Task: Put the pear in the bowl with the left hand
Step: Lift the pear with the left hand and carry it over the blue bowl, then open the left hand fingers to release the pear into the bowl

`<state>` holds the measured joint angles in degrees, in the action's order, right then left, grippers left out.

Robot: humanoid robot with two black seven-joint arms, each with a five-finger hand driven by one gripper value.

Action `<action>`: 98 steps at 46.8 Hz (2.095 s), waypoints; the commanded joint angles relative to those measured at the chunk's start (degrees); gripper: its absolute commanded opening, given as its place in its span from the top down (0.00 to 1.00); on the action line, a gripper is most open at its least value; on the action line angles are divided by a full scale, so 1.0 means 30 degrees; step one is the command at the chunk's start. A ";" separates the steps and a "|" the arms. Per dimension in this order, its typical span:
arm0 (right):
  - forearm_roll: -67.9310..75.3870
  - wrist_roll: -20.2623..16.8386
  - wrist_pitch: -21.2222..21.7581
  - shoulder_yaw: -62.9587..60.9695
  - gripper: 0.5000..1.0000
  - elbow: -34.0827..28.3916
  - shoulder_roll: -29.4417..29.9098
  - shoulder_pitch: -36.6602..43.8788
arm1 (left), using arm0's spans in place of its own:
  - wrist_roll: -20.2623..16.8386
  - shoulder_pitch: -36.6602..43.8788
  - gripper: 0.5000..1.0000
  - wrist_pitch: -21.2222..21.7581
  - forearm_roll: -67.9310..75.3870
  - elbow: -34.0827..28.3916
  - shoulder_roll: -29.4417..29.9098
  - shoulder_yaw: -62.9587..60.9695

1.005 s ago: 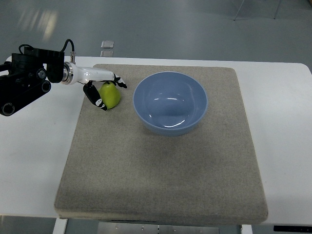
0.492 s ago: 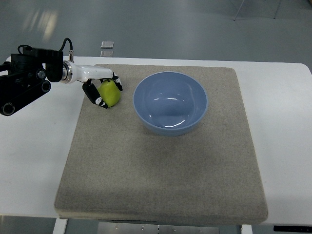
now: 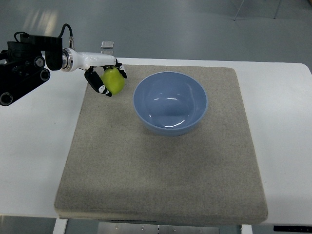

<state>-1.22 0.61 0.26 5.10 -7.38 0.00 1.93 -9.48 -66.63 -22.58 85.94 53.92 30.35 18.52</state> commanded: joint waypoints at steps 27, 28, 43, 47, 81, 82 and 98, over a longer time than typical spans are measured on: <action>0.0026 0.0001 0.0000 0.0000 0.15 -0.0001 0.0000 0.0001 | -0.0005 -0.1403 0.61 0.0028 -0.0404 0.2327 -0.0770 0.1149; 0.0026 0.0001 0.0000 0.0000 0.15 -0.0001 0.0000 0.0001 | -0.0005 -0.1403 0.61 0.0028 -0.0404 0.2328 -0.0975 0.1149; -0.0003 0.0001 0.0000 0.0000 0.15 -0.0001 0.0000 0.0001 | -0.0005 -0.1374 0.60 -0.0031 -0.0404 0.2386 -0.2645 0.1149; -0.0003 0.0001 -0.0001 0.0000 0.15 -0.0001 0.0000 0.0001 | -0.0005 -0.1374 0.59 -0.0031 -0.0404 0.2357 -0.3085 0.1120; 0.0026 0.0001 0.0000 0.0000 0.15 -0.0001 0.0000 0.0001 | -0.0005 0.0413 0.29 -0.0060 -0.0315 0.2211 -0.4287 0.0798; 0.0026 0.0001 0.0000 0.0000 0.15 -0.0001 0.0000 0.0001 | -0.0005 0.0413 0.26 -0.0060 -0.0345 0.2211 -0.4287 0.0798; -0.0003 0.0001 0.0000 0.0000 0.15 -0.0001 0.0000 0.0001 | -0.0093 0.0560 0.02 -0.0060 -0.0404 0.2269 -0.4316 0.0827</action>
<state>-1.20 0.61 0.26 5.10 -7.38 0.00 1.93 -9.75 -64.96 -22.76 84.72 60.63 17.42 21.01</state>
